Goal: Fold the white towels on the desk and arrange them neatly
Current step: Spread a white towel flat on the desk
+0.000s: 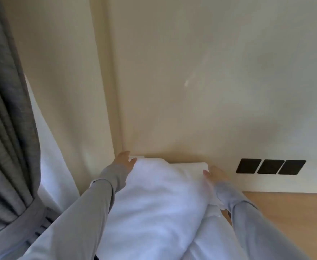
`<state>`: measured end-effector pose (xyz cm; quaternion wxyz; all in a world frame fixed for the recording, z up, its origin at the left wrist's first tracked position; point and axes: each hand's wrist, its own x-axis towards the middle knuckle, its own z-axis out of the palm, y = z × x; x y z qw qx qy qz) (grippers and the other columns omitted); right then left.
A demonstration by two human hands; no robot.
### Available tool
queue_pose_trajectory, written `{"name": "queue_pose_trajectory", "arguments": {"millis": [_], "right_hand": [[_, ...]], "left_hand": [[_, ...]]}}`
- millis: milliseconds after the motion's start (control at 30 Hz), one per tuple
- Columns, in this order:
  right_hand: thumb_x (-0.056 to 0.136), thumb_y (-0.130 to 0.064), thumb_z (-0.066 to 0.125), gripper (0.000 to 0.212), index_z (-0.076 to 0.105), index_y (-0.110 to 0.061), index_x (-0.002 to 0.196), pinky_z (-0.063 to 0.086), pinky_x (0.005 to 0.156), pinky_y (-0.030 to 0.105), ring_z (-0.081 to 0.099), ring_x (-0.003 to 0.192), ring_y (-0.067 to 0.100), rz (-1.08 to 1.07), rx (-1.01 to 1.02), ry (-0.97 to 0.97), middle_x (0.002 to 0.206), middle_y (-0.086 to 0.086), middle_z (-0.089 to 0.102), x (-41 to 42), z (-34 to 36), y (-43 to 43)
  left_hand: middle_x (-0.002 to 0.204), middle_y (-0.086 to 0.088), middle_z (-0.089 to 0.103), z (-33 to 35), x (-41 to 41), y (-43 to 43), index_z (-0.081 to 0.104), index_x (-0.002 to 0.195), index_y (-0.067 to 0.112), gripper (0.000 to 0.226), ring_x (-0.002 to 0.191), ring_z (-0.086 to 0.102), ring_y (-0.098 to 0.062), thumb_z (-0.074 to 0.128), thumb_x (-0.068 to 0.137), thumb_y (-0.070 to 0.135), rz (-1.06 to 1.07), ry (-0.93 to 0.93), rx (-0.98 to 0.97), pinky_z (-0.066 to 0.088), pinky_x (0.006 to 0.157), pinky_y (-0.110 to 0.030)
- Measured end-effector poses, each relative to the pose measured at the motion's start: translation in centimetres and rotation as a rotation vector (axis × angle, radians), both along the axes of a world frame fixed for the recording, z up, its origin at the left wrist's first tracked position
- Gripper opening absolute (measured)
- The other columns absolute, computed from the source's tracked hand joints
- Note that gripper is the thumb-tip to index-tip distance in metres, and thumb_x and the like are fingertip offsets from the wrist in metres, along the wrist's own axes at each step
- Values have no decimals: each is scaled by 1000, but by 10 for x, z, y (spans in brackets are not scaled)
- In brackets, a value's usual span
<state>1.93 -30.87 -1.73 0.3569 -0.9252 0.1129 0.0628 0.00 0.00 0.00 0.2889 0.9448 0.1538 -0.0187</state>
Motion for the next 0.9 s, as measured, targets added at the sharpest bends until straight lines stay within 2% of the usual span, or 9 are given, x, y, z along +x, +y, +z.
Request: {"name": "queue_pose_trajectory", "arguments": {"millis": [167,433,500,533,600,667,733,800,900], "right_hand": [[91,-39,50,52,46,-5,130,41,94,39,51,112,32,-213,233,88,124,14,55,-21,-39,3],[81,-35,69,69,41,-1,134,45,84,35,54,104,31,-369,634,145,125,14,54,-19,-25,17],[82,-30,68,44,51,-6,114,45,71,31,56,82,21,-315,715,104,101,6,58,-19,-19,15],[83,-27,67,26,52,-12,97,45,71,31,54,76,16,-295,755,54,91,2,56,-21,-15,15],[85,-23,65,10,55,-19,87,49,77,35,56,78,17,-248,804,-50,88,2,57,-28,-7,14],[85,-20,64,22,61,-16,107,49,91,42,60,92,24,-206,887,-135,101,7,62,-39,2,10],[86,-16,62,38,55,-12,123,49,94,42,62,103,25,-161,981,-211,112,9,64,-52,14,2],[85,-12,59,31,60,-13,116,57,79,31,67,94,17,-99,986,-295,101,3,71,-62,27,-7],[87,-10,57,17,64,-17,101,56,62,23,69,78,12,-108,929,-381,83,-4,73,-70,45,-18]], "left_hand": [[152,-14,25,-41,-6,7,24,146,7,59,136,31,-31,44,97,33,105,62,-140,27,111,-35],[151,-13,22,-73,4,-6,21,147,11,60,137,23,-31,41,96,38,148,52,-18,26,110,-40],[149,-15,24,-74,6,-9,20,147,11,61,136,23,-32,41,96,38,161,49,1,26,109,-40],[148,-15,24,-74,7,-10,19,147,11,62,135,24,-33,41,96,39,168,43,0,25,109,-40],[148,-16,26,-75,8,-10,17,147,10,65,135,24,-33,41,96,41,191,18,-19,24,110,-40],[147,-15,30,-74,10,-8,19,146,10,68,134,27,-33,40,94,48,220,1,-29,23,109,-41],[144,-13,36,-74,13,-6,26,144,11,72,133,31,-31,36,91,58,219,29,-32,23,109,-41],[141,-10,43,-72,20,-4,33,140,12,78,130,37,-31,38,85,67,190,76,-130,25,109,-39],[137,-13,48,-68,27,-9,40,137,5,87,121,48,-34,57,77,65,197,107,-502,35,107,-42]]}}
